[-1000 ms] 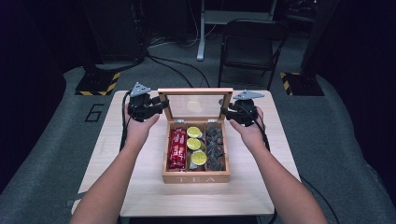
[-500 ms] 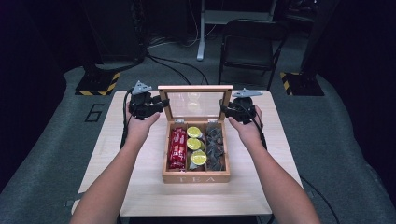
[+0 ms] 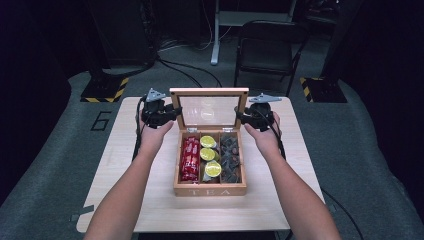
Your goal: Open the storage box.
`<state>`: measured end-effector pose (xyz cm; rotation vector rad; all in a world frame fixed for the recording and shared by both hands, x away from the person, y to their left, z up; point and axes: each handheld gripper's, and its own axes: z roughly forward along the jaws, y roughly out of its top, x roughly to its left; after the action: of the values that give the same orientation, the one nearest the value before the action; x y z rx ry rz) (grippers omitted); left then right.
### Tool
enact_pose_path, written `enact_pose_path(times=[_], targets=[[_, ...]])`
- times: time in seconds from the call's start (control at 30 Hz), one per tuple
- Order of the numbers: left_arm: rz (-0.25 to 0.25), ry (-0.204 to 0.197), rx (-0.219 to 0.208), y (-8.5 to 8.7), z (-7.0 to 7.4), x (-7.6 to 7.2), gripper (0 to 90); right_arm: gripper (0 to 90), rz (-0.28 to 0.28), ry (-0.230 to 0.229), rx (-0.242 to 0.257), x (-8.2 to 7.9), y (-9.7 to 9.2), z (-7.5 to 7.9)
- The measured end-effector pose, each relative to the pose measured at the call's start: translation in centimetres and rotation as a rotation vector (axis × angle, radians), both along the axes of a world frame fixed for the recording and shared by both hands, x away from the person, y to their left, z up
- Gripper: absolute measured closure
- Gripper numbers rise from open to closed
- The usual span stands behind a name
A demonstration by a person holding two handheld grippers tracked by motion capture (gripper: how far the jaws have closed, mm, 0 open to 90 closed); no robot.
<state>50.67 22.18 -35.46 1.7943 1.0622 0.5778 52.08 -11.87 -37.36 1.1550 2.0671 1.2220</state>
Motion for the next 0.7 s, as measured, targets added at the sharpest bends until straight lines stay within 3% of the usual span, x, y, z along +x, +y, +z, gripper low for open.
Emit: enact_pose_path(times=[0.2,0.47,0.7], targets=[[0.021,0.000,-0.001,-0.1,0.0,0.3,63.3,61.2,0.016,-0.026,-0.028,0.2,0.0,-0.4],[0.025,0.002,-0.032,0.0,-0.3,0.7,63.2,59.9,-0.008,-0.007,-0.036,0.6,0.3,-1.3],[0.042,0.007,-0.033,-0.2,-0.3,0.9,63.4,61.5,-0.034,0.002,-0.050,1.0,0.9,-2.0]])
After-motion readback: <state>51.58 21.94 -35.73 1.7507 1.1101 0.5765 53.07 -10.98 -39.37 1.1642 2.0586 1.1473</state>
